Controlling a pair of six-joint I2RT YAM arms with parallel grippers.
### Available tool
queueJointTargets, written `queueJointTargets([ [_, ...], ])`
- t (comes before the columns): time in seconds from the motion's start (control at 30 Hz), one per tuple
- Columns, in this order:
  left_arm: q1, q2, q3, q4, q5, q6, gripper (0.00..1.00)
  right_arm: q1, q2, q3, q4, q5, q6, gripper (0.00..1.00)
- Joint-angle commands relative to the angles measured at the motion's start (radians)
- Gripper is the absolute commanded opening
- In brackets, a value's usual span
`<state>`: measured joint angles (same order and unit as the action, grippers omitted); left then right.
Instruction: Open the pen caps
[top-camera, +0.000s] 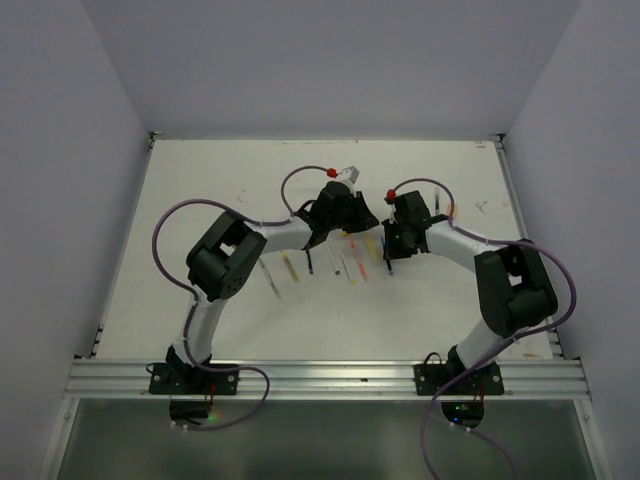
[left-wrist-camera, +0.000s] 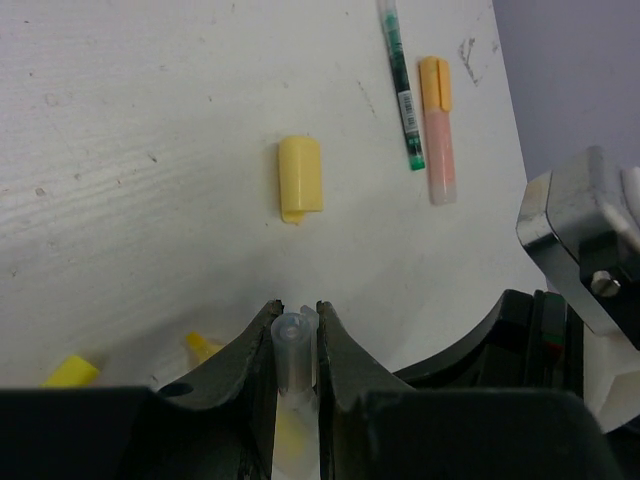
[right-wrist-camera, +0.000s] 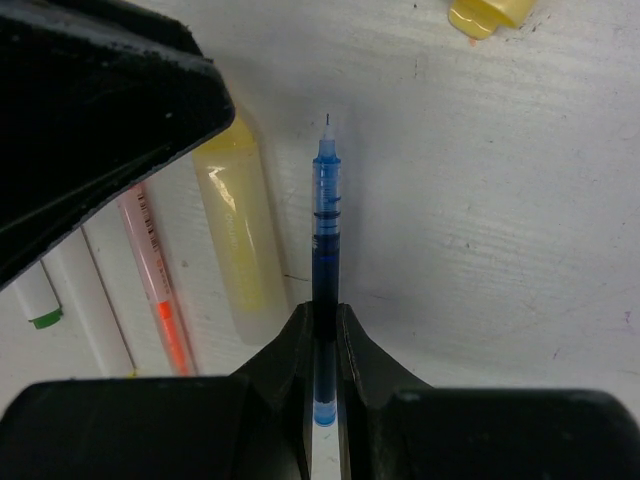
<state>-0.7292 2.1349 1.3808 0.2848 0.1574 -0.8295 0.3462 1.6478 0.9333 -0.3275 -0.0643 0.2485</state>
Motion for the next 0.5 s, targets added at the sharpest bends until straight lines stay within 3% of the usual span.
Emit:
queueJointTargets([
  [0.0,-0.004,0.034,0.055,0.093,0.008,-0.007,0.12,-0.003,0.014,0.042,0.001,0.024,-0.029,0.0],
  [0.3,-0.003,0.111,0.086,0.094,-0.004,0.01,0.26,-0.004,0.032,0.048,0.008,-0.009,-0.029,0.14],
  [0.47,-0.003,0.108,0.081,0.091,-0.012,0.013,0.37,-0.004,0.024,0.061,-0.001,-0.017,-0.014,0.31],
])
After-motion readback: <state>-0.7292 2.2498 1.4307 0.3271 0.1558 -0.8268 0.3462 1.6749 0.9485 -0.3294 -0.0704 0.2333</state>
